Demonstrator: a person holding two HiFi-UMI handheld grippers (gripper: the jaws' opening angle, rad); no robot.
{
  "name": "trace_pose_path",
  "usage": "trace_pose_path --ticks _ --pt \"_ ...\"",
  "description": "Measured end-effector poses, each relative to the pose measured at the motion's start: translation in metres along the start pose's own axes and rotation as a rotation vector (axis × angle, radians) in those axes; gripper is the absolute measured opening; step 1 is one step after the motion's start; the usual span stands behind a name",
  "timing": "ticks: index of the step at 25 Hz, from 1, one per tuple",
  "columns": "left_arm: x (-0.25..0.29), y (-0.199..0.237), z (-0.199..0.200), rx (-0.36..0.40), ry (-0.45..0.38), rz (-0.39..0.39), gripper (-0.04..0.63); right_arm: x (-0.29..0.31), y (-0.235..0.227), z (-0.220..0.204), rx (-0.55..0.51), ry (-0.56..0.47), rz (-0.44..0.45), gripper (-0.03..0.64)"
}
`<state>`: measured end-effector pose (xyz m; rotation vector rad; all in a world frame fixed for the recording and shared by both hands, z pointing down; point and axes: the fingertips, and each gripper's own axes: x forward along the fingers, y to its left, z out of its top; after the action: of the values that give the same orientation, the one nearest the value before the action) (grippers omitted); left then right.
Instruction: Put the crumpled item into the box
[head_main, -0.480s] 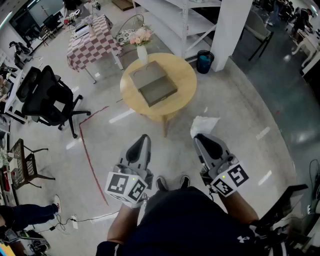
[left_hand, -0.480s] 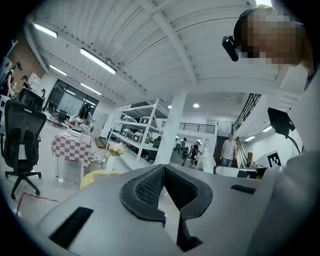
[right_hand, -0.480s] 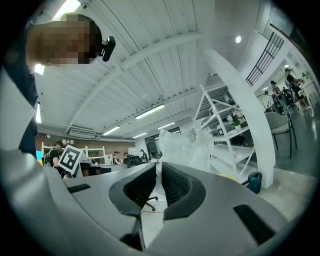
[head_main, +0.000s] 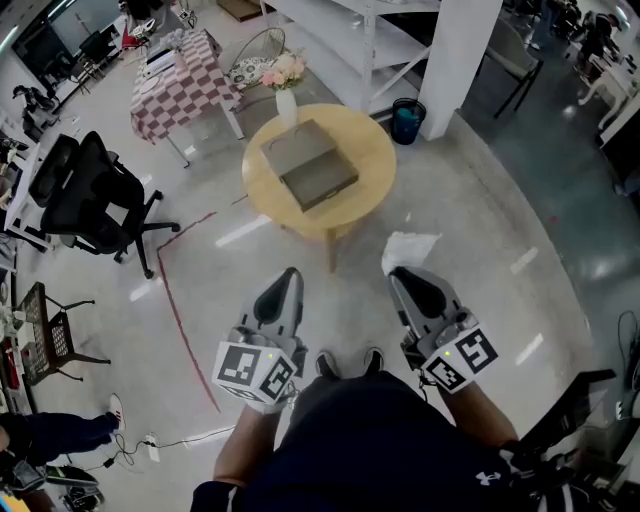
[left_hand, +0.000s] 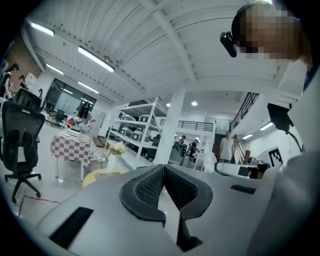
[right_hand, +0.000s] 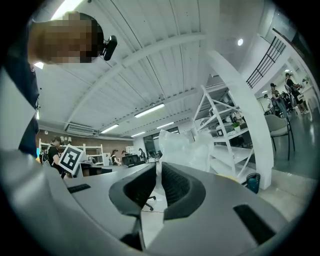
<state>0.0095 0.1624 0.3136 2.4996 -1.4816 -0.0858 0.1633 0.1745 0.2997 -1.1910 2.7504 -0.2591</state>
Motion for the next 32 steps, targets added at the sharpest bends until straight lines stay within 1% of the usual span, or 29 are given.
trace_pose_path --ticks 4,9,13,18,24,28,32 --pt "-0.003 0.001 -0.001 0.002 0.003 -0.015 0.017 0.001 0.003 0.0 0.006 -0.003 -0.011 0.034" --pt "-0.014 0.016 0.003 0.006 -0.005 -0.018 0.017 0.008 0.004 0.0 0.035 -0.025 -0.039 0.035" --pt "-0.025 0.035 0.005 0.004 -0.012 -0.03 0.017 0.018 0.014 0.0 0.027 -0.034 -0.071 0.034" --pt "-0.035 0.06 0.01 0.019 -0.015 -0.047 0.017 0.029 0.027 0.002 -0.007 -0.046 -0.118 0.034" --pt "-0.051 0.076 0.01 0.021 -0.018 -0.057 0.017 0.031 0.036 0.0 -0.034 -0.045 -0.17 0.034" --pt "-0.046 0.087 0.007 0.002 -0.008 -0.045 0.017 0.04 0.032 0.0 -0.04 -0.038 -0.179 0.034" --pt "-0.033 0.096 0.006 0.0 0.001 -0.038 0.017 0.054 0.02 -0.005 -0.033 -0.025 -0.179 0.034"
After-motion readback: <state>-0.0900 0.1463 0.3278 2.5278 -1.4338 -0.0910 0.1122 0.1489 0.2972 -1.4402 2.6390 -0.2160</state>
